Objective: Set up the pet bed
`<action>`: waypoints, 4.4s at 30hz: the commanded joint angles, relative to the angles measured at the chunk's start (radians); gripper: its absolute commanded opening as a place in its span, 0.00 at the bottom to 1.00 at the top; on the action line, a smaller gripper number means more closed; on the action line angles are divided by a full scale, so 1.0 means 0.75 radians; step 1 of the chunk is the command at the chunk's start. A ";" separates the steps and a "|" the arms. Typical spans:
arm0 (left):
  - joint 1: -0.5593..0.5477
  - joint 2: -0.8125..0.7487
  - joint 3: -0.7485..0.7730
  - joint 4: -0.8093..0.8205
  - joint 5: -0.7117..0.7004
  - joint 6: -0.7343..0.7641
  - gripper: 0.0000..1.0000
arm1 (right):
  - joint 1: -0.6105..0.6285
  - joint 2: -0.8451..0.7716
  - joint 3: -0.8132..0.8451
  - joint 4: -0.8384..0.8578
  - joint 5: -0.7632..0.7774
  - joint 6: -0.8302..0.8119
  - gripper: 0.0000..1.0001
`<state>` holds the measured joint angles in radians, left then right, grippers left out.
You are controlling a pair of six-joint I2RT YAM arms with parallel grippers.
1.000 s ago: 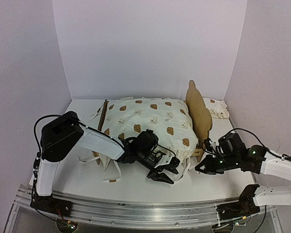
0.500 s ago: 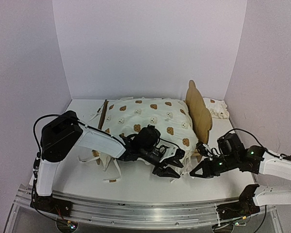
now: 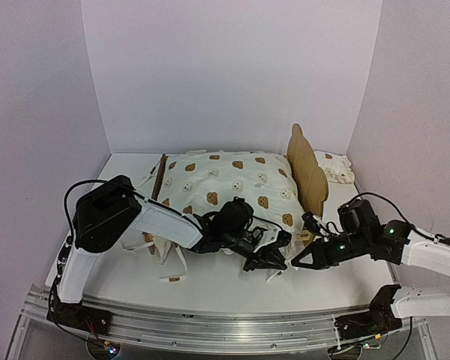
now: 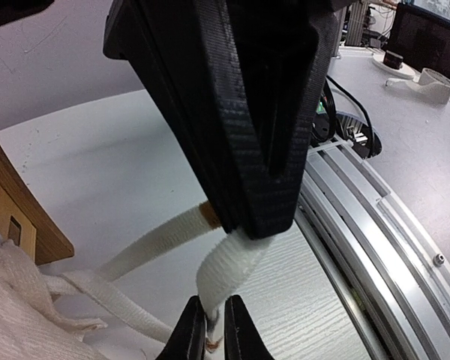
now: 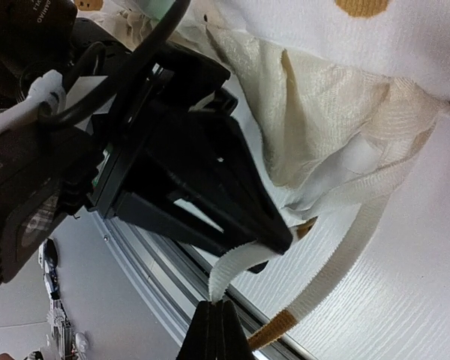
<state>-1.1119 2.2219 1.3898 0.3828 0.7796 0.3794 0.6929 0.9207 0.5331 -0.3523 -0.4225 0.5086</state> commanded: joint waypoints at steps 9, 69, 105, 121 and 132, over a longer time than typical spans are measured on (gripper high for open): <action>0.010 -0.112 0.069 -0.074 -0.004 -0.129 0.00 | -0.028 0.057 0.036 -0.316 0.302 0.011 0.03; -0.004 -0.146 0.216 -0.238 -0.153 0.760 0.00 | 0.022 0.000 0.355 -0.421 0.333 -0.159 0.38; 0.003 -0.124 0.208 -0.266 -0.474 -0.478 0.32 | -0.125 0.093 0.172 -0.309 0.218 -0.064 0.00; -0.018 0.046 0.173 0.042 -0.492 -1.041 0.21 | -0.126 0.035 0.146 -0.256 0.251 -0.017 0.00; -0.025 0.152 0.192 0.094 -0.679 -1.110 0.28 | -0.125 0.082 0.183 -0.253 0.270 -0.075 0.00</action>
<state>-1.1476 2.2920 1.5047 0.4181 0.3508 -0.4125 0.6044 0.9679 0.6445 -0.5644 -0.2245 0.4765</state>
